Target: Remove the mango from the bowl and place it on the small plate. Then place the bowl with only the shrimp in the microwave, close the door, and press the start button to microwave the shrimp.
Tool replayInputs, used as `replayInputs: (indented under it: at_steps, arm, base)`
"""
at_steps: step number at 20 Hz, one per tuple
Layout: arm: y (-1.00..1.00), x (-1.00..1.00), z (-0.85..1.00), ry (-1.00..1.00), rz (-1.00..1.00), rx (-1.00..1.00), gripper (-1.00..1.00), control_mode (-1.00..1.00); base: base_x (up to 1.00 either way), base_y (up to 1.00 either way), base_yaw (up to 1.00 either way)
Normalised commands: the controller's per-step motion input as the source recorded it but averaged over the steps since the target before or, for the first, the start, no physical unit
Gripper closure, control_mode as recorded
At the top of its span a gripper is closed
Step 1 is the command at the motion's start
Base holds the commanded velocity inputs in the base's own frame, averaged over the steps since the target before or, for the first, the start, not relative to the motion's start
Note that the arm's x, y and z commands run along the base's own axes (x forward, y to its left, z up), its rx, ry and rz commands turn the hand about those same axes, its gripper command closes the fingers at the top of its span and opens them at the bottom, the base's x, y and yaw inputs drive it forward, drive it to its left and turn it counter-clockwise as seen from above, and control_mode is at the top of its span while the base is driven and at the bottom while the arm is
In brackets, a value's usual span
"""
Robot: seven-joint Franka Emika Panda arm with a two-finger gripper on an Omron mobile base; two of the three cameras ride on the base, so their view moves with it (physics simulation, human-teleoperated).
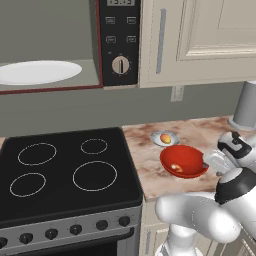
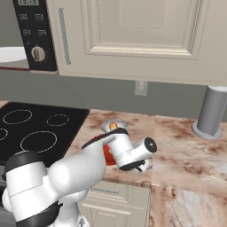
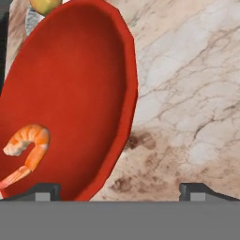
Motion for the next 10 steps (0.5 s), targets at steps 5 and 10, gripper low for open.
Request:
replayInputs:
  at_steps: [5, 10]
  arm:
    - [0.16, 0.05, -0.12, 0.05, 0.00, 0.03, -1.00, -1.00]
    - [0.24, 0.11, -0.08, 0.04, -0.02, 0.00, -1.00, -1.00]
  base:
    - [0.00, 0.00, 0.00]
    - [0.00, 0.00, 0.00]
